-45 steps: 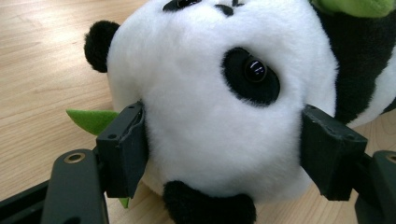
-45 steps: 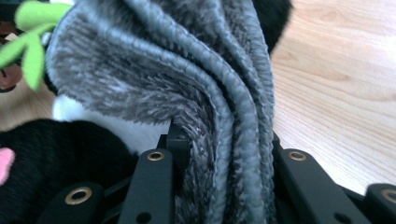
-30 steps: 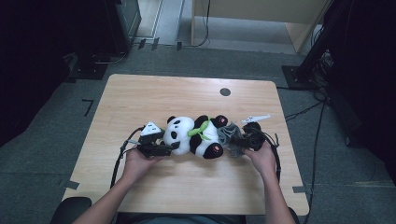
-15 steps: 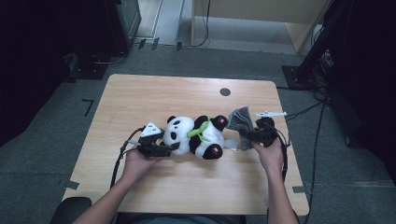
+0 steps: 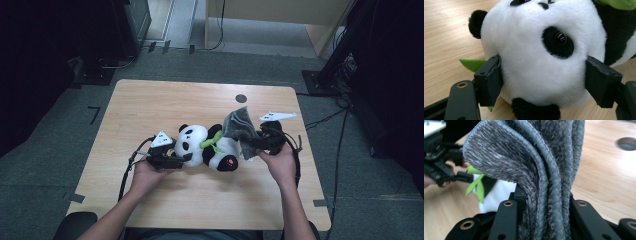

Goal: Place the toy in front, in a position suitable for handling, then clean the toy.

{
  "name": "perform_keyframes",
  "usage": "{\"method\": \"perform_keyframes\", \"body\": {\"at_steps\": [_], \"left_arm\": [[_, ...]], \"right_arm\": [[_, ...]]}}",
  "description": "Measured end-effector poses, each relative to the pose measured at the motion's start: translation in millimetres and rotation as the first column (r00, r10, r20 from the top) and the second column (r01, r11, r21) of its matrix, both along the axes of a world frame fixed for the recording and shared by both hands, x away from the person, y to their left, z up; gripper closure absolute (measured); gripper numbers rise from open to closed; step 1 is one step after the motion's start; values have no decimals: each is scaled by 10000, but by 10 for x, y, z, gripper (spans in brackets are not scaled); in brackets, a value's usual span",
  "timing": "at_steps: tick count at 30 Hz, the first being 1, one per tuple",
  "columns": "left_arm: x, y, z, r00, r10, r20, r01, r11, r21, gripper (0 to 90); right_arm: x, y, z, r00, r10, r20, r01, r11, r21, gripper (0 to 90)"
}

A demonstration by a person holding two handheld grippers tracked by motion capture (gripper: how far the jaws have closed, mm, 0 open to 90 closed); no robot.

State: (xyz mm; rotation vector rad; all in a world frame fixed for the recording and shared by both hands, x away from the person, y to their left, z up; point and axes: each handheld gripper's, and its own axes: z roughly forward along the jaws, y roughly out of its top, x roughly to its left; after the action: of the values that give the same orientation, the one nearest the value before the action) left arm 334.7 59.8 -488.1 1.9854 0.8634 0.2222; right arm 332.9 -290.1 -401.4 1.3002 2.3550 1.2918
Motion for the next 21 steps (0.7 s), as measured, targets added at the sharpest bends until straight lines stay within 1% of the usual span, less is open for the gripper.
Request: {"method": "perform_keyframes", "body": {"at_steps": [4, 7, 9, 11, 16, 17, 19, 21], "left_arm": [[3, -4, -2, 10000, 39, -7, -39, 10000, -44, 235], [-2, -8, -4, 10000, 26, 28, -26, 10000, -8, 234], [-2, -8, -3, 10000, -11, 62, 10, 10000, 48, 234], [-1, -9, -4, 10000, -16, 63, 15, 10000, 40, 235], [-1, -10, -6, 10000, -26, 80, 26, 10000, 22, 234], [0, -10, -6, 10000, -15, 65, 15, 10000, 6, 234], [5, -10, -5, 10000, 0, 39, 0, 10000, -33, 234], [6, -14, -3, 10000, 21, 17, -21, 10000, -47, 234]], "right_arm": [[9, 166, -73, 9976, 636, -272, -642, 9977, -220, 702], [13, 262, -141, 9941, 973, -489, -992, 9943, -387, 699], [25, 279, -186, 9931, 1019, -586, -1043, 9938, -386, 696], [44, 239, -220, 9923, 955, -794, -964, 9953, -77, 697], [70, 163, -312, 9918, 809, -991, -804, 9967, 90, 697], [77, 145, -323, 9915, 760, -1052, -756, 9971, 81, 696], [90, 105, -347, 9915, 689, -1101, -704, 9975, -100, 697], [94, 60, -382, 9913, 623, -1157, -643, 9978, -136, 696]]}}
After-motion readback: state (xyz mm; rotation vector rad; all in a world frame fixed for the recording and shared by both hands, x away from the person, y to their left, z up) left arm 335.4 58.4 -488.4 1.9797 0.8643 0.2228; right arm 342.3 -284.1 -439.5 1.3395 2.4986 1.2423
